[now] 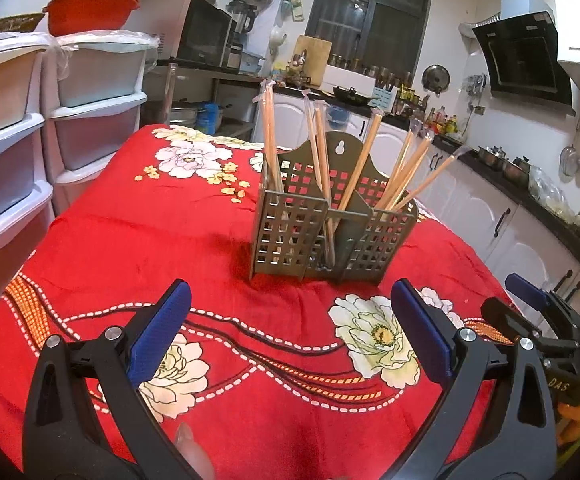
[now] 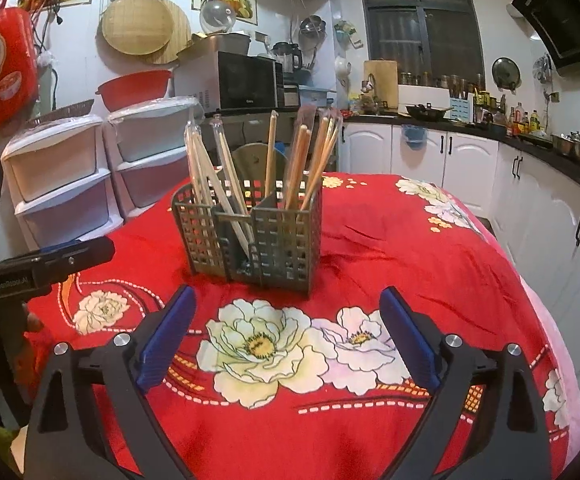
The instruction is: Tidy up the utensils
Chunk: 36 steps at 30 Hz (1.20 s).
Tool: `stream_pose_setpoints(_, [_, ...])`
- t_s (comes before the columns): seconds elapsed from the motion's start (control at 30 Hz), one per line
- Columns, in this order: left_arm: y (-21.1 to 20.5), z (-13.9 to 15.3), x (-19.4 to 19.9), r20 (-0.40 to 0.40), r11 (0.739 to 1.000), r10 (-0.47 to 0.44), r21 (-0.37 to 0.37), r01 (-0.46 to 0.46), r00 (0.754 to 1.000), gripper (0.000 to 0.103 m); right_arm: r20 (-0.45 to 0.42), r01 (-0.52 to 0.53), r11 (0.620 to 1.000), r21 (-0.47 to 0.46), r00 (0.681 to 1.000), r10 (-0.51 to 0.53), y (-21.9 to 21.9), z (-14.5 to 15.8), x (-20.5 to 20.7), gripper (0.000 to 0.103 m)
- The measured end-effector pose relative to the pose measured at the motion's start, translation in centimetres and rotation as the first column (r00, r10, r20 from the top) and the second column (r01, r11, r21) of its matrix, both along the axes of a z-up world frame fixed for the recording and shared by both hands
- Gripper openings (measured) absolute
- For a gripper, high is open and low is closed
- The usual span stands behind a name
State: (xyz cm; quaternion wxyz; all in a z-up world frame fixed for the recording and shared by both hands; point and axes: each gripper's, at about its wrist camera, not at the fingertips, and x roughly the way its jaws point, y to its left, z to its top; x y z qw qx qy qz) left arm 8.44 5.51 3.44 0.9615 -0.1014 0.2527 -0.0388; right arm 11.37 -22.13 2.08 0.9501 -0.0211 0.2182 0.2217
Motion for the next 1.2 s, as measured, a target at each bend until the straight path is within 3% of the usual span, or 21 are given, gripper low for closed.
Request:
stream_pose_setpoints(0.57, [-1.2,-2.0,-0.7,0.083,0.998,0.025,0.052,-0.029,0.996,0.092,0.122,0.058,0.998,0.004,0.991,-0.058,0.4,-2.4,-1.6,0.095])
stream_pose_setpoints(1.0, [-2.0,-3.0,-0.4,0.097,0.996,0.020,0.089,-0.029,0.995,0.092,0.101,0.092,0.996,-0.016,0.991,-0.090,0.6,-3.5,-0.7,0.096])
stream_pose_setpoints(1.2, [-1.5,-3.2,-0.5,0.096,0.996,0.038,0.071,-0.045,0.995,0.092,0.096,0.091,0.996,-0.023,0.991,-0.088,0.7,-3.7,-0.8,0.096])
